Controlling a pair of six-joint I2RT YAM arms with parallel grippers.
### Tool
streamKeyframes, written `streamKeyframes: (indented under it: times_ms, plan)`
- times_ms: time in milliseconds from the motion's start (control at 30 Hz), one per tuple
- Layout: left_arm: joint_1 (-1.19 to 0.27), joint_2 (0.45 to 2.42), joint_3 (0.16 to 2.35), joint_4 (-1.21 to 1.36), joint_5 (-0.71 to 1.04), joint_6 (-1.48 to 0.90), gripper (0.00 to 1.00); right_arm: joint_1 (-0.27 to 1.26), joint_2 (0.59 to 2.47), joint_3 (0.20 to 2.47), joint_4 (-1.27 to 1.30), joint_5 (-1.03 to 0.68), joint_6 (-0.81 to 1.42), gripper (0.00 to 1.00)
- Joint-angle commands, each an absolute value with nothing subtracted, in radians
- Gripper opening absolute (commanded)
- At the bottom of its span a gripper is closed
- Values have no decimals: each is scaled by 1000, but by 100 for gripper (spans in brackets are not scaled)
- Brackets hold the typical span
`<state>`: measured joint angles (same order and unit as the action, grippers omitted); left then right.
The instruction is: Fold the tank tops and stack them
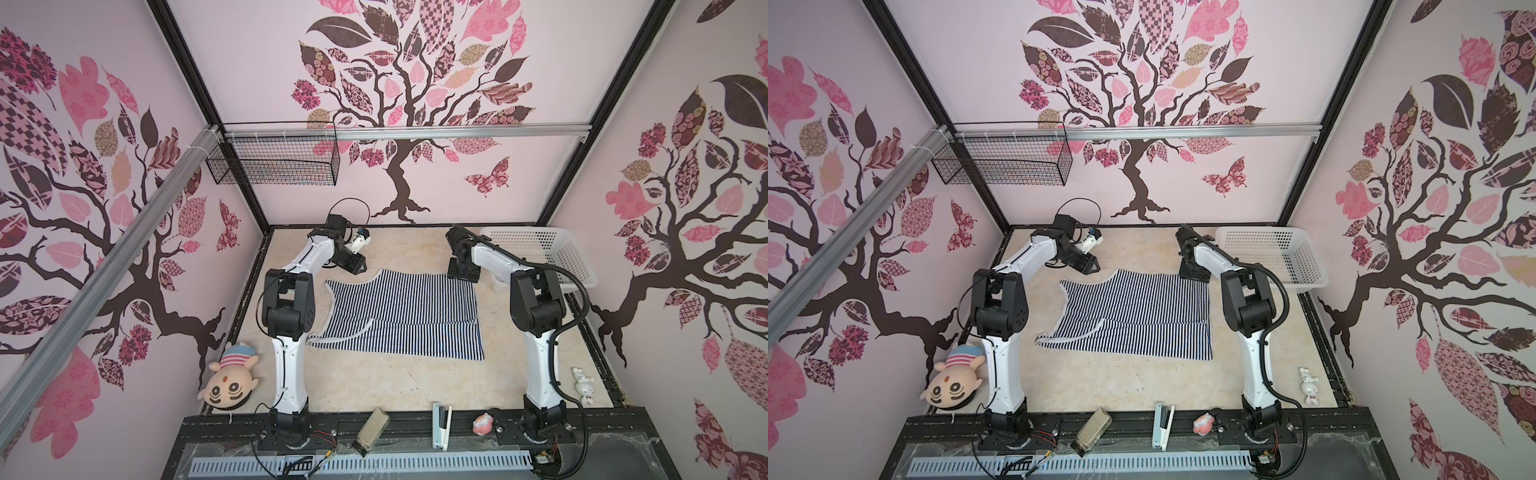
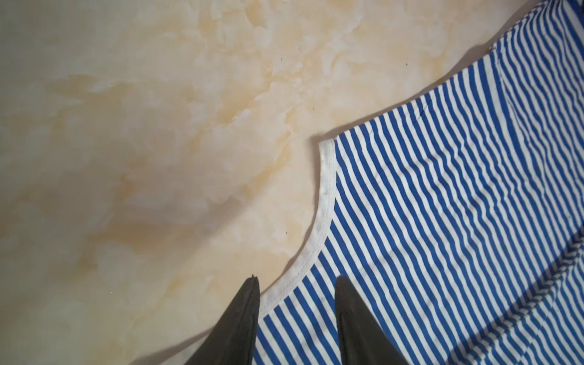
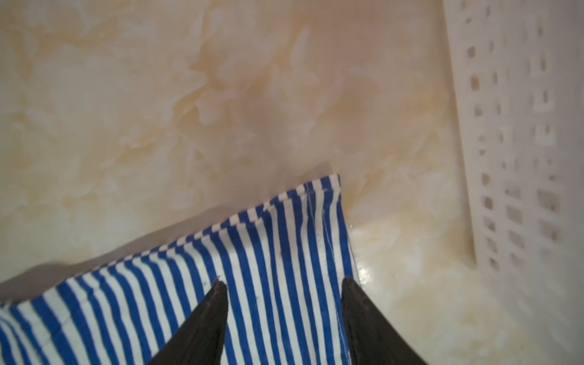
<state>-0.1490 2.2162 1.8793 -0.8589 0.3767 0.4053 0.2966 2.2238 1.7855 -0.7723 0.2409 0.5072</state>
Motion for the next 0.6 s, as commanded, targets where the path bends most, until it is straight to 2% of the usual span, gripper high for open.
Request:
streamKeyframes:
  times_ms: [0, 200, 433, 567]
  plan:
    - [-147, 2273, 1996, -914, 487, 353, 44, 269, 2289, 1907, -861, 289, 511, 60]
    - [-170, 2402, 2155, -983, 505, 331, 45, 242, 2357, 2022, -919, 297, 502, 60]
    - [-212, 2455, 2185, -965, 490, 309, 45, 238, 2423, 2086, -956, 274, 488, 58]
    - [-221, 2475, 2203, -965, 493, 298, 45, 239, 2406, 2034, -931, 237, 488, 55]
